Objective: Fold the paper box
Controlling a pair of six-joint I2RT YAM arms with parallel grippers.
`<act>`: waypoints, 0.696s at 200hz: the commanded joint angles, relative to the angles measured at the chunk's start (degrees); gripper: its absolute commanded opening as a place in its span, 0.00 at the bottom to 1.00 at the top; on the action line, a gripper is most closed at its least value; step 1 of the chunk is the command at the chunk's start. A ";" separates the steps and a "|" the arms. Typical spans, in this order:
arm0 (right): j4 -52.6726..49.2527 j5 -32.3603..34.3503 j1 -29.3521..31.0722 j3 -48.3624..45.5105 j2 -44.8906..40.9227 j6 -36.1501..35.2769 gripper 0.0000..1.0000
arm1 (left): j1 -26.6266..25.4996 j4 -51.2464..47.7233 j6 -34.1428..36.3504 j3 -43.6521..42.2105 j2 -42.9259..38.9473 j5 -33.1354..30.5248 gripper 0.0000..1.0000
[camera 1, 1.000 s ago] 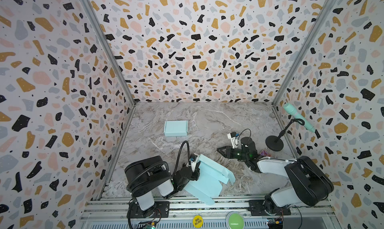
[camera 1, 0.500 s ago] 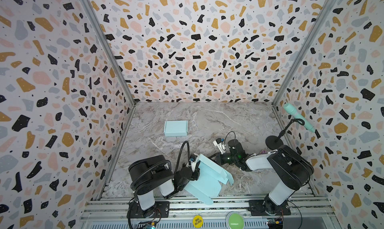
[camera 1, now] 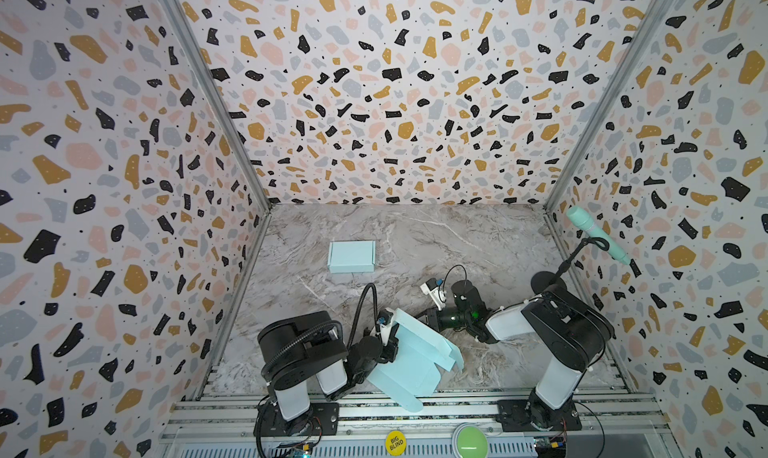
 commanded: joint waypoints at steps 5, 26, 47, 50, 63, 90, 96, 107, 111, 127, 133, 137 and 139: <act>0.06 -10.80 3.37 0.86 0.85 -0.41 0.26 | -0.19 1.35 -1.02 0.00 0.24 -1.25 0.10; 1.66 -13.01 3.95 0.31 0.74 -0.35 0.26 | -0.19 1.35 -0.91 0.16 0.46 -1.29 0.10; 3.68 -15.12 4.47 -0.02 1.28 0.40 0.26 | -0.20 1.01 -0.72 0.33 0.37 -1.30 0.10; 4.34 -15.44 4.52 -0.13 1.45 0.73 0.26 | -0.19 0.88 -0.68 0.35 0.33 -1.27 0.10; 6.78 -16.92 5.15 -0.24 2.27 1.80 0.25 | -0.23 0.41 -0.54 0.45 0.07 -1.41 0.10; 9.82 -18.14 5.95 -0.84 3.15 2.96 0.25 | -0.19 0.37 -0.68 0.05 -0.42 -1.48 0.10; 10.73 -18.05 5.72 -1.30 3.08 3.41 0.25 | -0.19 0.45 -0.76 -0.06 -0.46 -1.47 0.09; 10.06 -16.76 5.03 -2.04 2.83 3.09 0.24 | -0.19 0.85 -0.89 -0.32 -0.56 -1.38 0.09; 9.09 -16.02 4.74 -2.19 2.67 2.64 0.24 | -0.19 0.95 -0.85 -0.42 -0.62 -1.41 0.09; 5.71 -12.59 3.92 -2.43 1.53 0.73 0.24 | -0.19 1.00 -0.85 -0.55 -0.75 -1.28 0.10; 4.92 -11.41 3.69 -2.52 1.09 0.40 0.24 | -0.22 1.00 -0.91 -0.52 -0.74 -1.11 0.10; 4.44 -10.66 3.52 -2.60 0.82 0.27 0.24 | -0.19 0.97 -0.77 -0.52 -0.73 -1.05 0.10; 4.24 -10.30 3.48 -2.66 0.62 0.21 0.24 | -0.19 0.92 -0.81 -0.46 -0.75 -0.98 0.10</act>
